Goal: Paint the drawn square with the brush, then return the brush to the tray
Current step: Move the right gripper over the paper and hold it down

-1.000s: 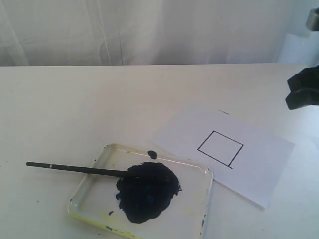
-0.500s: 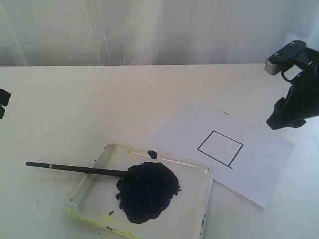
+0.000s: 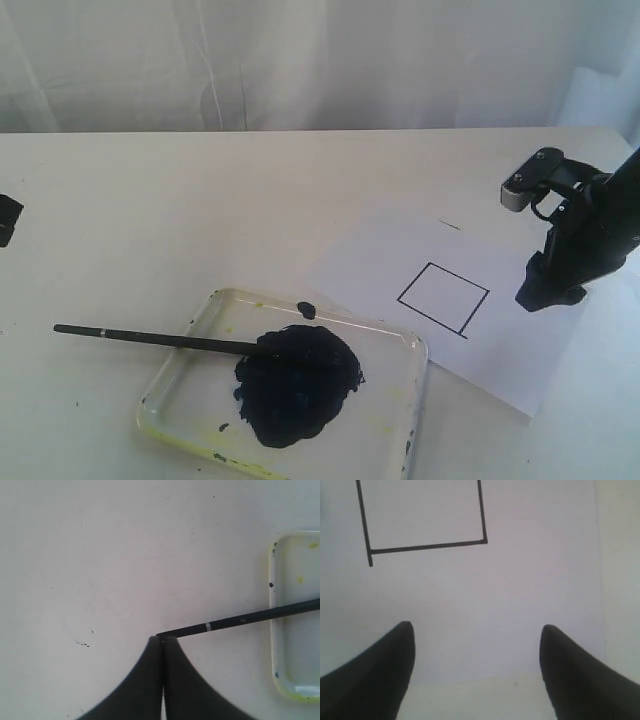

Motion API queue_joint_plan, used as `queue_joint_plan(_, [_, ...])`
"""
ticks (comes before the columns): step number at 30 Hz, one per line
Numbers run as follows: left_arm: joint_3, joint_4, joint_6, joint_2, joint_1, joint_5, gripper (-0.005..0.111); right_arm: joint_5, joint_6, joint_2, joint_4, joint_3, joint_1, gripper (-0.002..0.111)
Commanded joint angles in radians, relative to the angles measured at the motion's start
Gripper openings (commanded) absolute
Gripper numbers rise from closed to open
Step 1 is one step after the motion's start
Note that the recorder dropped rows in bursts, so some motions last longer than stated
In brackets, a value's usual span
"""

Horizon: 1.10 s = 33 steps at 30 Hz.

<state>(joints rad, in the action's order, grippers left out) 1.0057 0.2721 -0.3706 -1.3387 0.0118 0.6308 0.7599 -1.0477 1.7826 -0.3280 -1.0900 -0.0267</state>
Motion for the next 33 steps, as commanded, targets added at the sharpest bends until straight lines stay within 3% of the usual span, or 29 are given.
queue_joint_plan(1, [0.004,0.019,-0.003,0.001,-0.005,0.033,0.000,-0.007,0.001,0.006,0.008,0.000,0.041,0.067])
queue_joint_plan(13, [-0.009,0.019,-0.030,-0.008,-0.005,0.049,0.000,-0.137,0.003,0.016,0.094,0.093,0.076,0.067])
queue_joint_plan(33, [-0.007,0.095,-0.160,-0.046,-0.005,0.030,0.000,-0.160,0.173,0.072,0.101,0.103,0.076,0.067])
